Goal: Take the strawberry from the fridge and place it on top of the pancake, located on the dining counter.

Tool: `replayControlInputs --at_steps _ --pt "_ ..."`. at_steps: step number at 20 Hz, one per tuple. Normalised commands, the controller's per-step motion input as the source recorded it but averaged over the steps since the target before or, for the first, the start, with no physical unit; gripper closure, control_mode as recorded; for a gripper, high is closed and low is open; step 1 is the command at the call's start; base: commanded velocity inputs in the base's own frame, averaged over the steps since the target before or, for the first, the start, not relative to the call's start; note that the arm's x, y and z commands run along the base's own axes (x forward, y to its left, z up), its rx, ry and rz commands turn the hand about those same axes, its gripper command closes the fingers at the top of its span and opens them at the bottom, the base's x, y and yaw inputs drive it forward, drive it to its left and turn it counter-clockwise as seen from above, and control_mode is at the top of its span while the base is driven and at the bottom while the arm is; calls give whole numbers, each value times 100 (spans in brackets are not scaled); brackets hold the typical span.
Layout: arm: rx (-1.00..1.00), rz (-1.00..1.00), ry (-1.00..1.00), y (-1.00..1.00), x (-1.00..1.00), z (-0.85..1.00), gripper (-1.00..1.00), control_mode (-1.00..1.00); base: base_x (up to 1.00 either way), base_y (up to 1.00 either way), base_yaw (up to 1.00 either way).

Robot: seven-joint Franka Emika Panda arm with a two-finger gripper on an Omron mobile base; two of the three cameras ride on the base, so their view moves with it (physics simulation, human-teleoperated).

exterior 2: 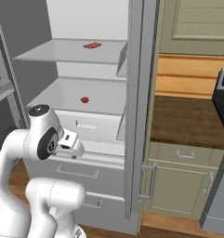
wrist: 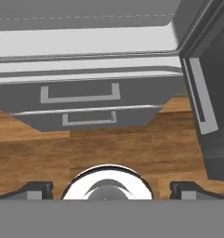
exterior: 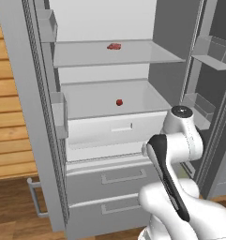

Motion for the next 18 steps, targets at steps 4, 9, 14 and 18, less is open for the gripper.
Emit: replayControlInputs --at_steps 4,9,14,18 --pt "0 0 0 0 -1 -47 -100 -100 0 0 0" --pt "0 0 0 0 0 -14 -100 -100 0 0 0" --pt "0 0 0 0 0 0 -100 -100 0 0 0" --pt "0 0 0 0 0 0 -100 -100 0 0 0"
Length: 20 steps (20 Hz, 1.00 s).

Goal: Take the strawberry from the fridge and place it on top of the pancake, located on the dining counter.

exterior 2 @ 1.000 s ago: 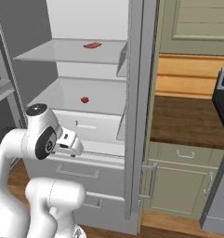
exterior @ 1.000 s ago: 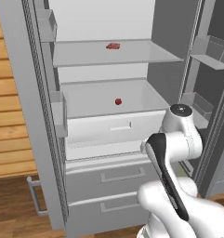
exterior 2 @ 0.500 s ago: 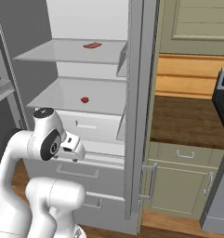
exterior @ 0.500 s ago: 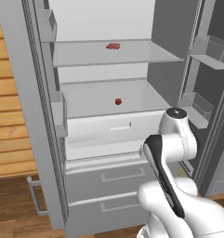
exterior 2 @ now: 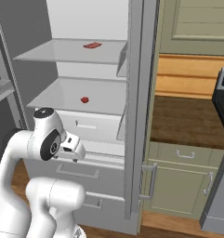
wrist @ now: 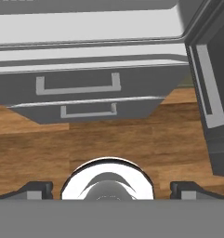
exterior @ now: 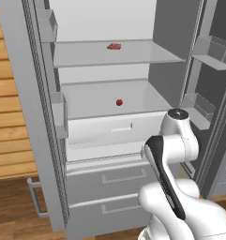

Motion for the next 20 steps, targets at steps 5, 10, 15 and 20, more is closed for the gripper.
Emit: replayControlInputs --at_steps 5,10,15,20 --pt "0 0 0 3 0 -3 -100 100 0 4 0" --pt "0 0 0 0 0 0 -100 100 0 34 0" --pt "0 0 0 0 0 0 -100 100 0 26 0" --pt "0 0 0 0 0 0 -100 100 2 16 0"
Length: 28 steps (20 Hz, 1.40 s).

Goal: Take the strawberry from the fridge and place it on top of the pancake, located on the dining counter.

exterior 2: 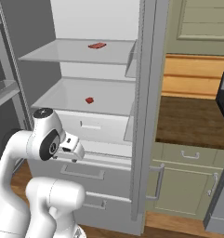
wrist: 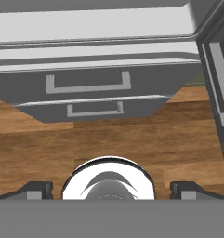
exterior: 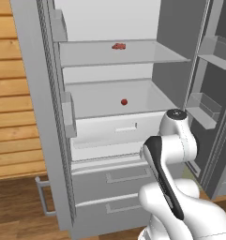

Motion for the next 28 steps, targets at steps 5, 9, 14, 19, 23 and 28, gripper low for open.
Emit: replayControlInputs --at_steps 5,9,14,19,23,28 --pt "0 0 0 0 0 0 -100 100 29 15 0" --pt "0 0 0 0 0 0 -100 100 36 15 0" --pt "0 0 0 0 0 0 -100 100 42 23 0" --pt "0 0 0 0 0 0 -100 100 43 23 0" --pt "0 0 0 0 0 0 -100 100 49 5 0" --pt "0 0 0 0 0 0 -100 100 40 13 0"
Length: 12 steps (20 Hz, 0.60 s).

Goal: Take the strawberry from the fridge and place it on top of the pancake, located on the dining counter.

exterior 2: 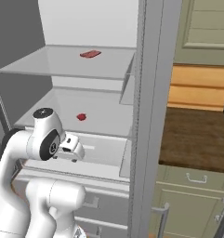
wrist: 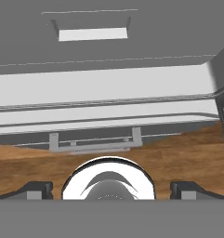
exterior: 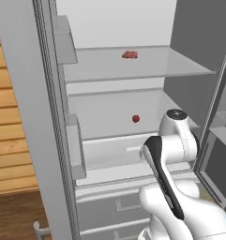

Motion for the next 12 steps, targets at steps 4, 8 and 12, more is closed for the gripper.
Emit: replayControlInputs --at_steps 4,8,12 --pt "0 0 0 0 0 0 -100 100 40 25 0" --pt "0 0 0 0 0 0 -100 100 41 13 0" --pt "0 0 0 0 0 0 -100 100 36 1 0"
